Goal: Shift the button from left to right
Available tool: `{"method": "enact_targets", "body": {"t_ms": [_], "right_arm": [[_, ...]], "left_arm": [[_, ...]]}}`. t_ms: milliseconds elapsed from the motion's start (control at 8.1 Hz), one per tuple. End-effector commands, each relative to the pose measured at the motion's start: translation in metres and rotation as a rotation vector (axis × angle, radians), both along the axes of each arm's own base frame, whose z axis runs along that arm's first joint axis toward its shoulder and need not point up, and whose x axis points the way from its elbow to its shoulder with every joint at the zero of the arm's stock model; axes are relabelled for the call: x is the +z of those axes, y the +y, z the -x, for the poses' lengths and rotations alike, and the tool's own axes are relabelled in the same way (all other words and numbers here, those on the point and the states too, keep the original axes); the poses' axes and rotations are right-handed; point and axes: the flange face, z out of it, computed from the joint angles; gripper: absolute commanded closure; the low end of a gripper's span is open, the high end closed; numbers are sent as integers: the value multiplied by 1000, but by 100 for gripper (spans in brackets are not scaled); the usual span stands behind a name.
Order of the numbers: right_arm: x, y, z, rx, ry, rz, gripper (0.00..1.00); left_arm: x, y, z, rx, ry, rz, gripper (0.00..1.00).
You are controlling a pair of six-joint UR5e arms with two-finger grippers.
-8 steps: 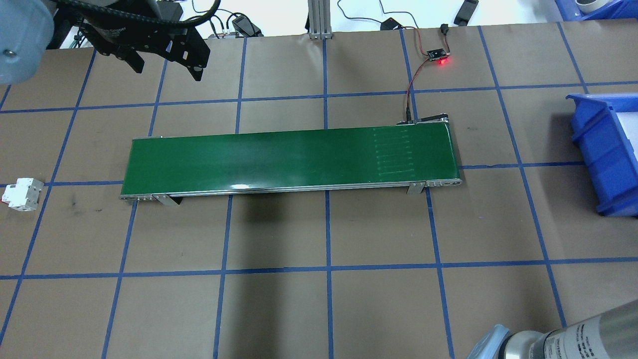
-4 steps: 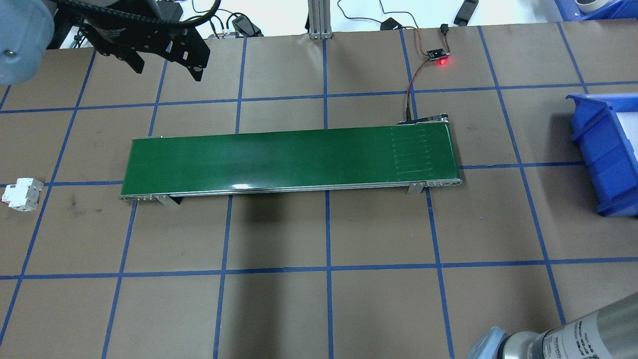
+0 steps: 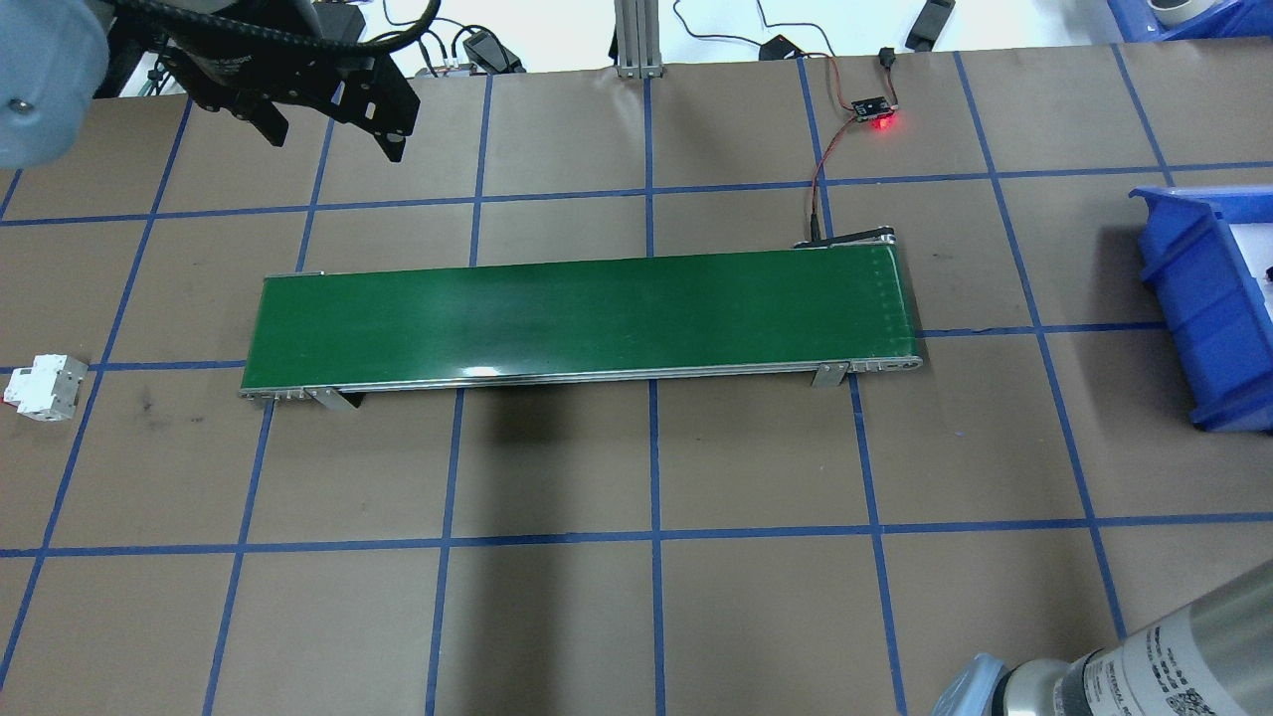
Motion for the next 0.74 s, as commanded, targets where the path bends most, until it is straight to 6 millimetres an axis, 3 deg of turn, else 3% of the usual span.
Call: {"method": "enact_targets", "body": {"t_ms": [0,247,370,617], "right_arm": [[-16,-2,0,3,-26,-8,66],[-28,0,1,7,-34,-27,64],[-28,0,1,7,-30,-30,57],[-34,2,2,6,-37,-40,56]], "left_arm": [[0,0,1,-1,0,-2,0],[-2,1,1,-1,-2,-4,0],[-2,1,1,-1,-2,-4,0],[-2,1,1,-1,-2,-3,0]]}}
